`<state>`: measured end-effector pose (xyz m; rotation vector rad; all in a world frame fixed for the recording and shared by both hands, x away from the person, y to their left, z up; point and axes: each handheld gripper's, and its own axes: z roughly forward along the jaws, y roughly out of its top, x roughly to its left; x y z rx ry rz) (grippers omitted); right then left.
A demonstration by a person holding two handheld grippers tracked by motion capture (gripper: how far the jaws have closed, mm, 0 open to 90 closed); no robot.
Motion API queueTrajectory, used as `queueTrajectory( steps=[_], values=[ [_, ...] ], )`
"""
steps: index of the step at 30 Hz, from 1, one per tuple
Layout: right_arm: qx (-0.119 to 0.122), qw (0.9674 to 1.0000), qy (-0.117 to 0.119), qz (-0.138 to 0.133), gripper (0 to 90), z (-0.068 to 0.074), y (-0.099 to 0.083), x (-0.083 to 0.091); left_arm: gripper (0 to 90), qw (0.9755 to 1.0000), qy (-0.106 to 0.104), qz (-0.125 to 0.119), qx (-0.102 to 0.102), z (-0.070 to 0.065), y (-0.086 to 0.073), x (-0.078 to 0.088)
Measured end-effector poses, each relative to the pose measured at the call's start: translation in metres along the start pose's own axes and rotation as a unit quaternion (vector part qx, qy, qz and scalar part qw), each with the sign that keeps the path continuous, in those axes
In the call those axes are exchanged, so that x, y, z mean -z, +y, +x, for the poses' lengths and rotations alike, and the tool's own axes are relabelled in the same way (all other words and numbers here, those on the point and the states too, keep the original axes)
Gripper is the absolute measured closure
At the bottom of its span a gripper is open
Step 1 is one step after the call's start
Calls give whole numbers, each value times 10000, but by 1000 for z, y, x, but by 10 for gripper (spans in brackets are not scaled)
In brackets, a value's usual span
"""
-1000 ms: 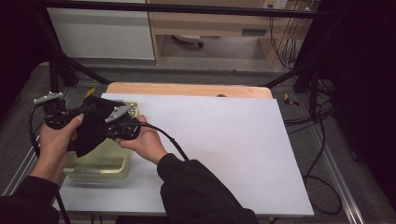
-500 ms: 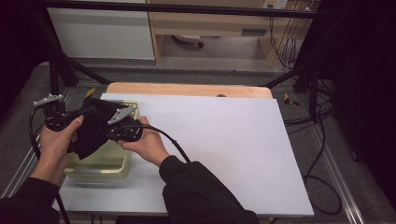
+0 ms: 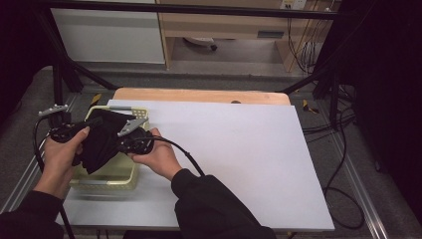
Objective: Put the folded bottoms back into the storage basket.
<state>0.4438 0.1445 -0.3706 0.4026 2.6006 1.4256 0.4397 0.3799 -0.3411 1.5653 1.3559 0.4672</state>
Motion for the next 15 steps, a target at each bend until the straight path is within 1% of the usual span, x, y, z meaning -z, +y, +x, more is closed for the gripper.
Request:
queueTrajectory(
  steps=[5,10,13,15],
  values=[
    [-12,10000,-24,14,819,1,-5,1,764,10000,4,44,-13,-1,-1,-3],
    [41,10000,-19,21,819,2,-6,1,764,9999,43,132,-45,0,-4,-7],
    [34,10000,-1,11,818,2,-5,0,764,9999,74,144,5,3,-6,-8],
    [71,10000,-1,24,818,3,-5,0,764,9998,86,159,30,5,-7,-8]
  ],
)
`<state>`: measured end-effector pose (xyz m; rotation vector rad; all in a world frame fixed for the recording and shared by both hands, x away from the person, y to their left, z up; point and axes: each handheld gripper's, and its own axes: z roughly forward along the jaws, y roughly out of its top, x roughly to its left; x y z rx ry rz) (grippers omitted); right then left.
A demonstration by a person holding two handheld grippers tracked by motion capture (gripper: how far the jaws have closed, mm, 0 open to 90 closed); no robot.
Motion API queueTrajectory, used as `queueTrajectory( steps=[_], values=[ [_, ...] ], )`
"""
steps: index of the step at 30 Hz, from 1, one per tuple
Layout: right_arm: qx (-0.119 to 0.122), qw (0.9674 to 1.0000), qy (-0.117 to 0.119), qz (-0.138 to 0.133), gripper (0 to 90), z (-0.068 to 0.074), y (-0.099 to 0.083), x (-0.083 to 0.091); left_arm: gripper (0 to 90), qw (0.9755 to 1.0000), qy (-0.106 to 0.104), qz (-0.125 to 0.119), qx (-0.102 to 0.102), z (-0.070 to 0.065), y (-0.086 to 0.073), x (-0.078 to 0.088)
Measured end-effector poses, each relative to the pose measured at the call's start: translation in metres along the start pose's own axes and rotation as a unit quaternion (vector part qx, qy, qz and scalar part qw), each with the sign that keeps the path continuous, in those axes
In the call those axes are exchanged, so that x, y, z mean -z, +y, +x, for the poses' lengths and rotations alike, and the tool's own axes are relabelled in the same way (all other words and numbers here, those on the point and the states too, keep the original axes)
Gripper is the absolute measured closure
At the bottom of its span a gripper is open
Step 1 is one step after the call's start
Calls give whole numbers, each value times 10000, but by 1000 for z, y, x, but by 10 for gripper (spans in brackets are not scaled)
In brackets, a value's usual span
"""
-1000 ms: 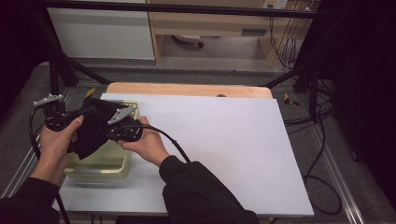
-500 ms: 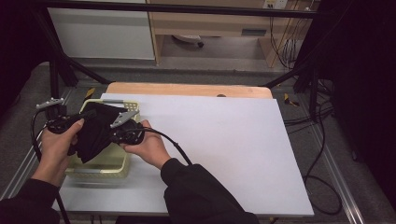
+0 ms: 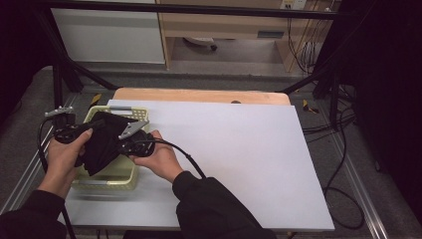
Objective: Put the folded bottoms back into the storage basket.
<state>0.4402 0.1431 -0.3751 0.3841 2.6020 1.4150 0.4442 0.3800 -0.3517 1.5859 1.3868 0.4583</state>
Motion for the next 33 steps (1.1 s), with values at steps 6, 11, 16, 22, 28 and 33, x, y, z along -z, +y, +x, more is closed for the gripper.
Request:
queueTrajectory(
  steps=[6,11,16,22,28,33],
  values=[
    [-2,10000,22,37,818,2,-2,-3,764,10000,20,64,-15,3,-2,-2],
    [9,10000,22,57,818,2,-4,-7,764,9999,95,111,-4,7,-5,-5],
    [15,10000,28,80,817,1,-5,-9,764,9999,103,133,37,10,-8,-6],
    [6,10000,30,28,816,1,-7,-9,764,9998,105,167,27,10,-10,-8],
    [34,10000,25,-67,816,1,-11,-9,764,9998,106,162,16,8,-10,-11],
    [33,9999,-6,-161,816,-1,-14,-9,764,9998,109,161,21,6,-11,-14]
  ],
)
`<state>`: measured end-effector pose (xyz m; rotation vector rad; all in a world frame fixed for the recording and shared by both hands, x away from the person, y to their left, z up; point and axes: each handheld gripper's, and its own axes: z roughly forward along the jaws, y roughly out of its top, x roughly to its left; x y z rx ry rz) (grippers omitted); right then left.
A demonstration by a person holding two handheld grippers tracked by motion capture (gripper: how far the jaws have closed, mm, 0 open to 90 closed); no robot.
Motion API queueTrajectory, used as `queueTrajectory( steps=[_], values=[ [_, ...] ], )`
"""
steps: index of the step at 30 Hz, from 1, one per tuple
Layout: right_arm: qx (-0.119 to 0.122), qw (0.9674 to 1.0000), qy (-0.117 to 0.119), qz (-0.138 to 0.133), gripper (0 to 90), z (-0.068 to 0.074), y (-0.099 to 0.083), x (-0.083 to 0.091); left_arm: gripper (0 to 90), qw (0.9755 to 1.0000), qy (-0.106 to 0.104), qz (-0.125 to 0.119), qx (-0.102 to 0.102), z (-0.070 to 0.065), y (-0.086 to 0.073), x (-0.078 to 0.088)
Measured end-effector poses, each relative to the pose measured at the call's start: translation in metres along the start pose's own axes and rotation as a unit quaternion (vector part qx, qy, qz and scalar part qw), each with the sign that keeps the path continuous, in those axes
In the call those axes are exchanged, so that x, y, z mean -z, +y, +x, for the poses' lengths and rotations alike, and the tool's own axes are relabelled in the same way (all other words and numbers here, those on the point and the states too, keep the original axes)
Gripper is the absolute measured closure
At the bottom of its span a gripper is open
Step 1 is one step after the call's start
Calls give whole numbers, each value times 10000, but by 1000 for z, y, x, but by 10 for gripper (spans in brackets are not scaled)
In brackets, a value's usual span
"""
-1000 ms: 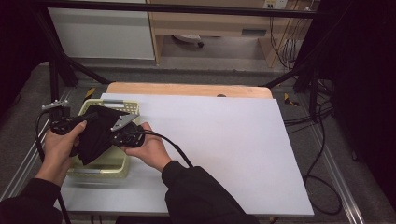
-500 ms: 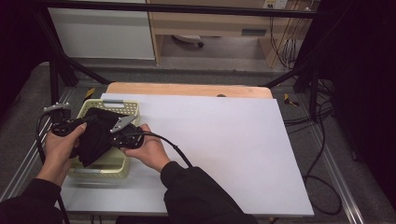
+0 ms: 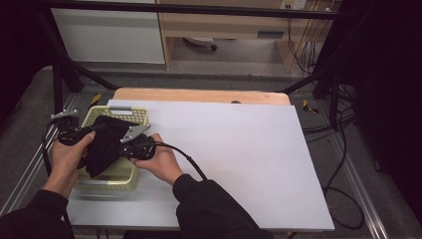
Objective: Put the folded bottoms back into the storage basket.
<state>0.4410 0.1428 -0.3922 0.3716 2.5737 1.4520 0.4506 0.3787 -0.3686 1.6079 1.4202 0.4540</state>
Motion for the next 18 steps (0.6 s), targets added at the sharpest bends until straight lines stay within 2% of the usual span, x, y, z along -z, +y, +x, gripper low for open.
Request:
queueTrajectory(
  steps=[5,15,17,18],
  values=[
    [25,10000,-15,-15,816,0,-2,1,764,10000,34,28,-21,-2,-1,-5],
    [57,10000,-36,35,813,-2,-4,1,754,9998,144,30,102,-1,-6,-16],
    [34,10000,-50,79,789,-2,-4,0,709,9996,268,-98,-9,-2,-7,-18],
    [20,9999,-23,105,737,-2,-3,1,638,9993,310,-195,-67,-1,-7,-18]
  ],
)
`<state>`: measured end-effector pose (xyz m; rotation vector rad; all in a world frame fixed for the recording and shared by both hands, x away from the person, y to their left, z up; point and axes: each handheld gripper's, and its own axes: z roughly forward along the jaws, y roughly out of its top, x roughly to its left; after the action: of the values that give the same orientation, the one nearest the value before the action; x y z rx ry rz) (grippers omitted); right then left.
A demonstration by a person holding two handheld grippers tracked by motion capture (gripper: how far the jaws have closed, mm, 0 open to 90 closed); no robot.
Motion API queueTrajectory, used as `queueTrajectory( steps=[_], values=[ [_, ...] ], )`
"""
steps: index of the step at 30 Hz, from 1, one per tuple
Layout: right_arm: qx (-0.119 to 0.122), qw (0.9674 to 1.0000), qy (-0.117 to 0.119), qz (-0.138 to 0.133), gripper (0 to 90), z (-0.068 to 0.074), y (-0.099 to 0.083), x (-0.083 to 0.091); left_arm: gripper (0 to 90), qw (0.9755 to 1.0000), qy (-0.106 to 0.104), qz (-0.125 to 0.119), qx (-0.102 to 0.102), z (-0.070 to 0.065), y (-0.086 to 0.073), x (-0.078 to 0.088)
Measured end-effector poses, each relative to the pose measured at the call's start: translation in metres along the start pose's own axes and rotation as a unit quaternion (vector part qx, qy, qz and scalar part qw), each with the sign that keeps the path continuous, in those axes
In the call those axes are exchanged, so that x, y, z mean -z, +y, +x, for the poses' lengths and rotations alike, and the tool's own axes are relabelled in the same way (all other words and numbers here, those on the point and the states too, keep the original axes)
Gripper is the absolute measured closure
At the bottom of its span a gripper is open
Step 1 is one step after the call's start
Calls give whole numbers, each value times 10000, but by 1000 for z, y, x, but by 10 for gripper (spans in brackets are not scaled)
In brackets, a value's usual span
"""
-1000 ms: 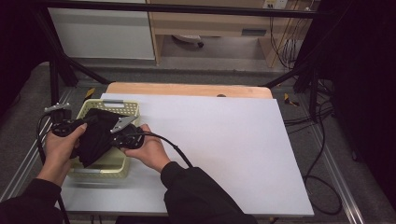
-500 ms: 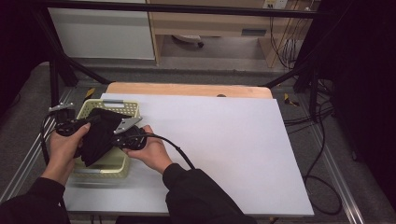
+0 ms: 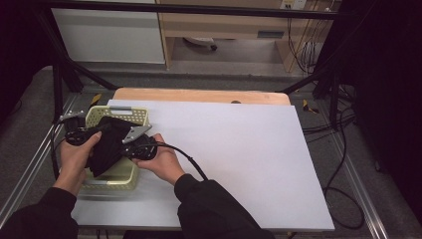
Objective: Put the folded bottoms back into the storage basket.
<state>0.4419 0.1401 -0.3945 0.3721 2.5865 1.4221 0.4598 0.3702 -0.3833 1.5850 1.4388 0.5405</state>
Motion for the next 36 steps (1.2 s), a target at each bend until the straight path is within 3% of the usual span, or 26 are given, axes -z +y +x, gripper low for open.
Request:
queueTrajectory(
  steps=[4,6,10,16,21,24,26,29,31,36],
  values=[
    [45,9998,-186,-102,490,7,7,11,371,10000,-45,-31,28,1,1,1],
    [70,9993,-344,-117,397,11,9,19,340,9999,-87,-51,41,-1,2,4],
    [53,9985,-511,-212,300,16,8,35,306,9996,-239,-130,35,-9,2,14],
    [-201,9967,-730,-285,164,16,-5,56,228,9988,-337,-231,-251,-32,1,29],
    [-370,9943,-963,-267,105,13,-17,67,180,9969,-461,-300,-557,-54,0,38],
    [-415,9927,-1106,-235,84,11,-24,74,143,9953,-604,-362,-659,-66,-1,44],
    [-444,9918,-1186,-192,80,8,-27,79,137,9948,-572,-473,-695,-73,-4,48],
    [-665,9895,-1234,-340,85,-1,-25,86,128,9945,-606,-299,-795,-83,-9,48],
    [-726,9881,-1293,-410,86,-4,-25,92,127,9941,-598,-332,-845,-88,-17,49],
    [-737,9864,-1449,-237,63,-11,-26,108,115,9916,-723,-762,-753,-91,-36,56]
  ],
)
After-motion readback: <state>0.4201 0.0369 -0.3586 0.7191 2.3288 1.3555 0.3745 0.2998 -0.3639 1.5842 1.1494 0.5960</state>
